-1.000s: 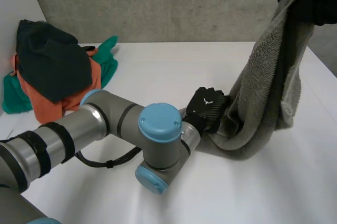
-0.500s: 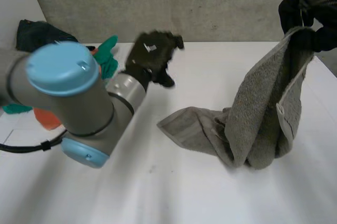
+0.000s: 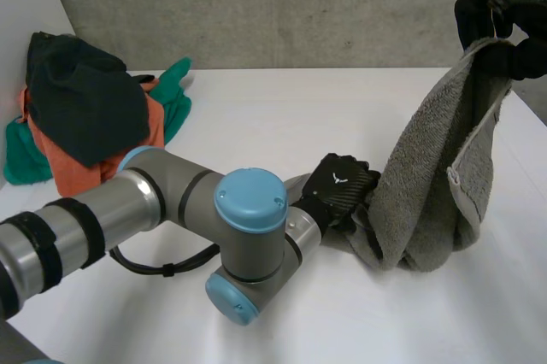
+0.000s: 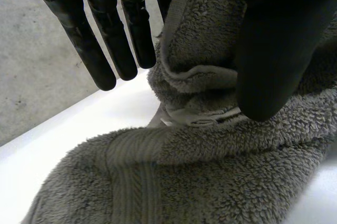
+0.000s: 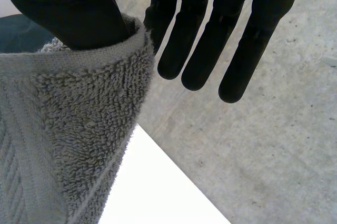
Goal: Fold the laundry.
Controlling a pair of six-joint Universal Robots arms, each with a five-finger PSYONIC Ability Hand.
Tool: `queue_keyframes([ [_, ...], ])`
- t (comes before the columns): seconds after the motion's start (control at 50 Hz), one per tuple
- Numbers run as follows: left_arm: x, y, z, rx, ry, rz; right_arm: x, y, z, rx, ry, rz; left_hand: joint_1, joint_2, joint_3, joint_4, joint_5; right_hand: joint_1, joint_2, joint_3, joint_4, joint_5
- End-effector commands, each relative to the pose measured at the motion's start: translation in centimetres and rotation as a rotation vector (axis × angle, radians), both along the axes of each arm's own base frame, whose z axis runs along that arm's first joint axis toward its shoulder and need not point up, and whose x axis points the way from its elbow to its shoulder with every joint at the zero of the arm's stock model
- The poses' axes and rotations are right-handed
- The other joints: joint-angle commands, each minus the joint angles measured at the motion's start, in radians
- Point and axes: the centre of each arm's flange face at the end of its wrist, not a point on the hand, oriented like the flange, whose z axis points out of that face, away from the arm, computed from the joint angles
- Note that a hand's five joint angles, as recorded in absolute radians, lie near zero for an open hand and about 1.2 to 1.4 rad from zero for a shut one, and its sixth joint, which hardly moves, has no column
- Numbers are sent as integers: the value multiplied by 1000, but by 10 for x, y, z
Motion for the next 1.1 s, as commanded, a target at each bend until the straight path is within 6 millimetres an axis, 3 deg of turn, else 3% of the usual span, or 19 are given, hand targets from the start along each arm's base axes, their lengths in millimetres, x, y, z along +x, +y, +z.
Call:
queue_keyframes([
  [0.02,-9,-4,-10,0,2,-5,0,0,-7,22,6,2,136,137,138,133,136,266,216,207,198,225],
  [0.22,-19,-6,-26,11,-14,-15,-7,-8,-15,30,5,-28,230,230,232,227,229,266,216,207,198,225],
  [0.3,-23,-9,-29,-1,-15,-13,-11,-12,-19,36,5,-44,473,473,475,470,472,266,216,207,198,225],
  [0.32,-24,-11,-29,-13,-16,-6,-11,-12,-19,36,4,-46,738,739,741,735,738,266,216,207,198,225],
  [0.38,-23,-17,-25,-36,-17,33,-14,-15,-20,32,7,-60,758,759,760,755,758,266,216,207,198,225],
  [0.44,-18,-29,9,-102,14,142,-18,-19,-17,13,7,-75,758,759,760,755,758,266,216,207,198,225],
  [0.46,-17,-31,26,-127,38,170,-19,-20,-16,5,7,-78,758,759,760,755,758,266,216,207,198,225],
  [0.48,-10,-35,64,-171,86,221,-21,-22,-15,-5,8,-86,758,759,760,755,758,266,216,207,198,225],
  [0.54,9,-43,112,-227,141,283,-29,-29,-9,-44,11,-115,758,759,760,755,758,266,216,207,198,225],
  [0.56,26,-52,136,-257,154,319,-32,-31,-6,-57,17,-126,758,759,760,755,758,266,216,207,198,225],
  [0.62,57,-62,166,-306,154,375,-41,-36,2,-87,36,-163,758,759,760,755,758,266,216,207,198,225],
  [0.64,76,-64,184,-339,154,400,-43,-37,4,-92,39,-173,758,759,760,755,758,266,216,207,198,225],
  [0.74,116,-52,219,-403,141,417,-61,-46,9,-97,60,-234,758,759,760,755,758,266,216,207,198,225],
  [0.84,158,-54,224,-394,96,496,-63,-47,1,-63,88,-221,758,759,760,755,758,266,216,207,198,225],
  [0.86,176,-61,221,-379,76,548,-63,-48,-2,-54,95,-217,758,759,760,755,758,266,216,207,198,225],
  [0.9,190,-65,209,-342,34,579,-62,-51,-16,-2,119,-204,758,759,760,755,758,266,216,207,198,225],
  [0.92,193,-65,203,-325,18,582,-62,-52,-30,49,144,-193,758,759,760,755,758,266,216,207,198,225],
  [1.02,197,-57,167,-220,-71,541,-58,-52,-63,120,234,-157,758,759,760,755,758,266,216,207,198,225],
  [1.1,192,-66,133,-150,-128,515,-40,-57,-90,186,281,-83,758,759,760,755,758,266,216,207,198,225],
])
